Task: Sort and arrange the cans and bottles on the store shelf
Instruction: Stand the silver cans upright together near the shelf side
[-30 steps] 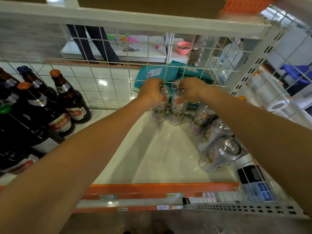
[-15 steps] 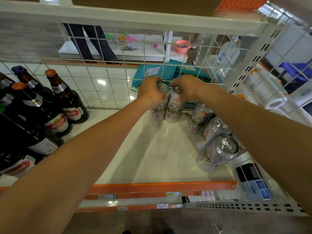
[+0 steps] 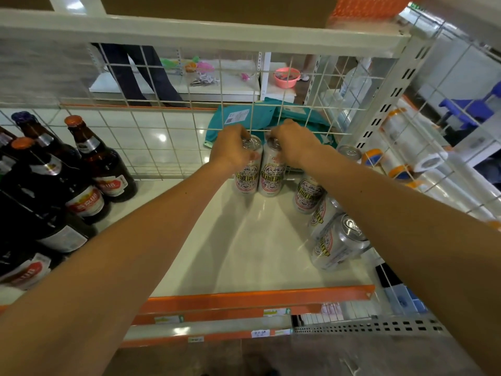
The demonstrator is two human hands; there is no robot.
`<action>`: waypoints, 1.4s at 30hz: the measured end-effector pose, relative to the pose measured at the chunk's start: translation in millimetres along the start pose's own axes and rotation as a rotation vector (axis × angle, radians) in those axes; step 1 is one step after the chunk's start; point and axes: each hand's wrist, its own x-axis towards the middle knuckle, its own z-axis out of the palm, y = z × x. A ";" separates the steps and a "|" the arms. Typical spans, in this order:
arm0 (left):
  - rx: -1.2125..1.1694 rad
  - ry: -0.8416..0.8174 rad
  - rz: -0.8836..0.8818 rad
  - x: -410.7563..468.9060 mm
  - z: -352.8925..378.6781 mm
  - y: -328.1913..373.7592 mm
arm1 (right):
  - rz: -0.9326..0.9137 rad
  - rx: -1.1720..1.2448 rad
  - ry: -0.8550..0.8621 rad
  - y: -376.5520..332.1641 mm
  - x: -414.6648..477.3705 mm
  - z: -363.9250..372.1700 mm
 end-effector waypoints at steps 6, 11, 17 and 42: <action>0.056 -0.069 0.027 1.9 -12.5 2.1 | 0.008 0.072 0.014 1.9 -6.5 2.5; 0.063 -0.061 0.043 0.1 -13.6 4.8 | 0.006 0.048 0.038 2.5 -8.0 4.9; 0.073 -0.048 0.037 0.1 -12.3 0.7 | 0.011 0.025 0.036 1.4 -7.6 3.6; -0.071 -0.040 0.269 -49.6 9.3 27.3 | 0.187 -0.013 -0.236 46.9 -55.9 -19.7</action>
